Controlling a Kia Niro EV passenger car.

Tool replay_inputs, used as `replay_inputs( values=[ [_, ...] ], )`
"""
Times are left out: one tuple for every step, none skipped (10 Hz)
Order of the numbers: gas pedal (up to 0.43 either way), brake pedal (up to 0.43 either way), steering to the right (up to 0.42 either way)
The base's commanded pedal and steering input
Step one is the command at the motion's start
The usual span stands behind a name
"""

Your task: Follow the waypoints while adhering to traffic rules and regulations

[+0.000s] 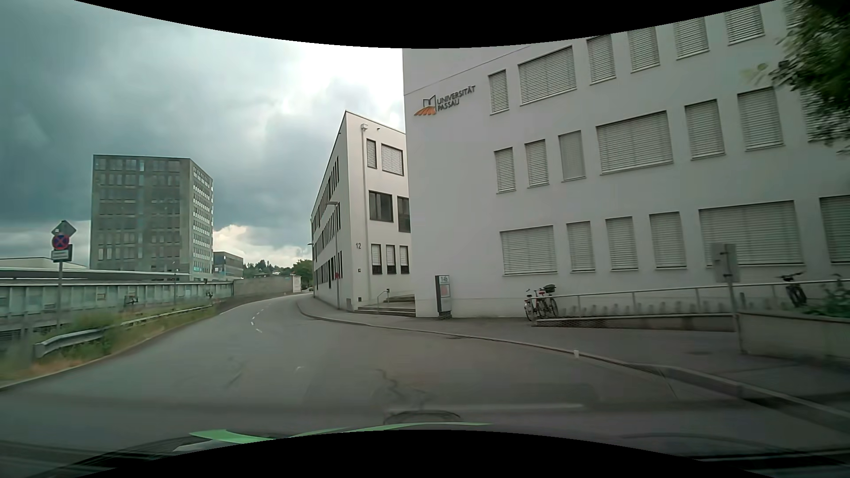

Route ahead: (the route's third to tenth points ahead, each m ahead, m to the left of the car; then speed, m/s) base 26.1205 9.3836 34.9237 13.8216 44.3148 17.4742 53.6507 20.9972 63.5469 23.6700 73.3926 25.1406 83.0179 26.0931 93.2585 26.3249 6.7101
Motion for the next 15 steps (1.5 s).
replay_inputs(
  values=[
    [0.138, 0.0, -0.175],
    [0.138, 0.0, -0.173],
    [0.138, 0.0, -0.167],
    [0.138, 0.0, -0.161],
    [0.15, 0.0, -0.156],
    [0.15, 0.0, -0.153],
    [0.15, 0.0, -0.152],
    [0.15, 0.0, -0.152],
    [0.15, 0.0, -0.153],
    [0.15, 0.0, -0.153],
    [0.15, 0.0, -0.153],
    [0.15, 0.0, -0.154],
    [0.15, 0.0, -0.154],
    [0.15, 0.0, -0.153],
    [0.157, 0.0, -0.149]
  ],
)
